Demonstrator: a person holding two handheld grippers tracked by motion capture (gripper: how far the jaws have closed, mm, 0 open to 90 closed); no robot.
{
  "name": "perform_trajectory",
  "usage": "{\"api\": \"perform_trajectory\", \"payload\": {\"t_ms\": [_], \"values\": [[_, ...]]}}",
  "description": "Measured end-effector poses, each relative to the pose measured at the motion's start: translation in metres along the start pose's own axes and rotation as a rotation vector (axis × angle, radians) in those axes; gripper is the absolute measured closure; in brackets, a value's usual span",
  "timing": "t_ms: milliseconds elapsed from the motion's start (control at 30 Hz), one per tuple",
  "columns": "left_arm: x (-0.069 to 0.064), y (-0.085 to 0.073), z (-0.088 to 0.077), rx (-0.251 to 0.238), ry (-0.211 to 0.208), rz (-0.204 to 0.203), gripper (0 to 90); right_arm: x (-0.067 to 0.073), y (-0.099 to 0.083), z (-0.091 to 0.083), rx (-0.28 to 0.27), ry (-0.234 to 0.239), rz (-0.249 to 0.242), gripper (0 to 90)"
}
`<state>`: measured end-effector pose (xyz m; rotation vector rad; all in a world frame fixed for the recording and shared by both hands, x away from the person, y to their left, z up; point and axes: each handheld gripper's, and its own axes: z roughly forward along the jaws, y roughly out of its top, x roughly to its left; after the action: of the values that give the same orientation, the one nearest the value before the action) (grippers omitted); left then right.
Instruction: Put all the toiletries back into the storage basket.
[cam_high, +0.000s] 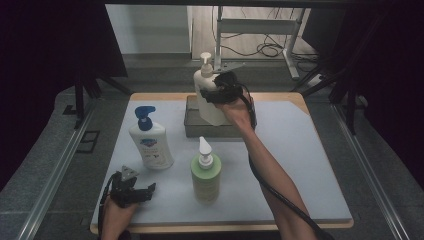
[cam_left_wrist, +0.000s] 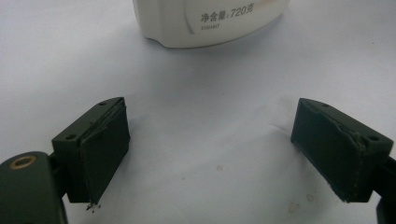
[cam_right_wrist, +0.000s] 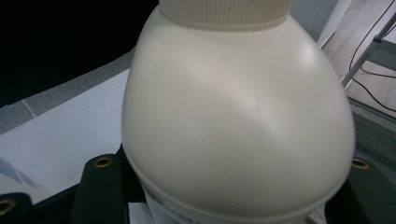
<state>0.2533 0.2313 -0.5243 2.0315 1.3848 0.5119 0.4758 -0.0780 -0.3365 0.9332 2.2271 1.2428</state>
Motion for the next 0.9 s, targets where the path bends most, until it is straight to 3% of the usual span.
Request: {"api": "perform_trajectory", "payload": {"t_ms": [467, 900], "values": [[0.000, 0.000, 0.000, 0.001, 0.000, -0.004, 11.5, 0.003, 0.003, 0.027, -0.013, -0.016, 0.012, 38.8], [0.000, 0.000, 0.000, 0.001, 0.000, -0.004, 11.5, 0.008, -0.007, 0.049, 0.006, -0.021, 0.012, 38.8]]}}
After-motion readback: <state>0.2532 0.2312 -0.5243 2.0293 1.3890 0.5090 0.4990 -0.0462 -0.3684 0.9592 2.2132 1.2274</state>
